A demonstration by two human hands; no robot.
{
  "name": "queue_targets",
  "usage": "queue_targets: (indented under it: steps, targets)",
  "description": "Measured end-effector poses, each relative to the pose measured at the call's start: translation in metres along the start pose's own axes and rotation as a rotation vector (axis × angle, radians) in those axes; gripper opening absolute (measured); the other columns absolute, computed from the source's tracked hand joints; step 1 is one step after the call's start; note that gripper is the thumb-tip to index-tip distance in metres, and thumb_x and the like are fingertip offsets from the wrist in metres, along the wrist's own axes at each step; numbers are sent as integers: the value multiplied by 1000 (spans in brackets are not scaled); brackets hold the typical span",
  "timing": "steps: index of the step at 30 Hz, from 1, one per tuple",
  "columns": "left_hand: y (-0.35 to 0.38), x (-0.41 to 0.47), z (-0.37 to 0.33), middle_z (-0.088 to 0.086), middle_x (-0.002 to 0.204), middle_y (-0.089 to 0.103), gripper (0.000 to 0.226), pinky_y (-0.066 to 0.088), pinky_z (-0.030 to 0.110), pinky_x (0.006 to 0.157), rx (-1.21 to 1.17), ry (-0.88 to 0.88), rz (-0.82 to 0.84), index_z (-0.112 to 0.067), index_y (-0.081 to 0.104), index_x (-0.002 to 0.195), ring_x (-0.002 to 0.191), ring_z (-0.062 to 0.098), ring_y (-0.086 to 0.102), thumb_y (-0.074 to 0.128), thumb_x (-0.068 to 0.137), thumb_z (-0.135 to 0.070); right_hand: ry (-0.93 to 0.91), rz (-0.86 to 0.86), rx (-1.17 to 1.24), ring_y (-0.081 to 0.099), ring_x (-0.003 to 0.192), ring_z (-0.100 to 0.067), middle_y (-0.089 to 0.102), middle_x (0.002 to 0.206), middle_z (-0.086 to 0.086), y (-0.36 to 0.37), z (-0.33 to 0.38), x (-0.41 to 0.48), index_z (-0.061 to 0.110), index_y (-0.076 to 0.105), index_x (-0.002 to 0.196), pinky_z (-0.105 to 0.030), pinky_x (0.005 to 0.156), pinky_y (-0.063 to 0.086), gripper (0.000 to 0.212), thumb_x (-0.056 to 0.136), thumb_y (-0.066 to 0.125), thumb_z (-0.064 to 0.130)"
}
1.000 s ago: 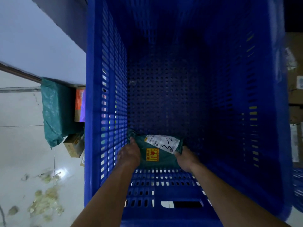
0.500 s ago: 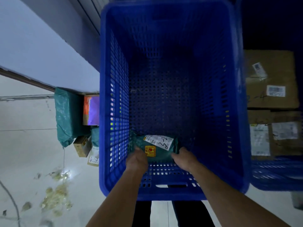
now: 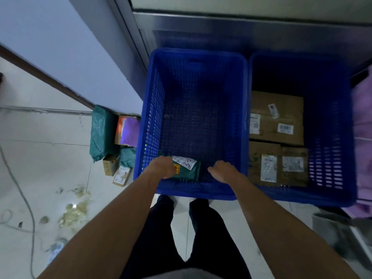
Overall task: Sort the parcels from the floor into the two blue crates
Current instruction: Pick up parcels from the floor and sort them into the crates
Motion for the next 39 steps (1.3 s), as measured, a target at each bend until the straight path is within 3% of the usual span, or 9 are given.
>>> queue_targets:
  steps: [3,8,16,21,26,31,34,36,39]
  targets:
    - [-17,-26,-2,16,119,63,25,49,39,77,-39,-27,-57,-7,59,107,99,34,61,47,95,-25,-30,10,-41,52,72,-23,56,86,-9,-15,2,-31,12,50,83,-35,65,40,37,105,39,39]
    - [-23,-49,0,13,126,63,47,50,42,95,-183,-52,-108,-7,64,121,114,34,60,38,101,-40,-85,-50,-43,46,63,-23,49,72,-7,-23,6,-50,14,42,70,-35,65,39,42,104,42,37]
    - [-13,-96,33,14,122,67,41,50,38,97,-446,-189,-212,-6,67,121,114,32,62,47,99,-35,-170,-98,-89,49,71,-24,51,81,-7,3,40,-64,14,44,74,-33,62,39,38,103,44,38]
    - [5,-114,75,20,118,65,34,53,42,88,-553,-207,-237,1,62,109,107,37,62,39,104,-24,-198,-164,-87,42,60,-20,45,70,-4,35,70,-73,15,41,71,-31,52,31,36,103,44,31]
    - [34,-111,134,16,118,65,33,52,38,90,-704,-110,-298,-4,64,116,116,36,61,43,99,-22,-179,-223,-67,50,66,-19,55,81,-5,77,110,-81,10,53,101,-31,51,34,27,104,43,35]
    - [63,-128,216,19,121,68,37,53,27,70,-1093,-106,-289,1,64,123,110,33,68,53,99,-25,-177,-378,-78,42,56,-21,48,67,-6,131,168,-95,9,48,75,-32,51,31,31,101,45,26]
    - [78,-155,280,19,120,69,30,54,34,76,-964,-105,-260,3,64,117,98,30,69,49,98,-14,-208,-488,-157,51,64,-26,56,76,-9,163,208,-103,5,56,80,-34,55,34,29,99,46,25]
    - [88,-165,322,16,122,66,29,53,36,87,-849,-177,-193,1,62,119,107,33,65,47,96,-8,-219,-562,-156,57,77,-31,59,89,-12,181,233,-105,6,59,87,-36,62,40,28,98,46,28]
    - [101,-162,371,15,119,69,38,54,41,95,-927,-199,-273,-3,65,119,108,33,67,48,93,-25,-224,-626,-158,60,89,-34,60,97,-13,211,261,-109,7,62,90,-39,72,45,31,99,45,31]
Point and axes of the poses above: each hand's wrist, its own x-axis towards the middle knuckle, its own y-axis out of the palm, z = x × y, the point moved 2 cm from there along x, towards the middle knuckle
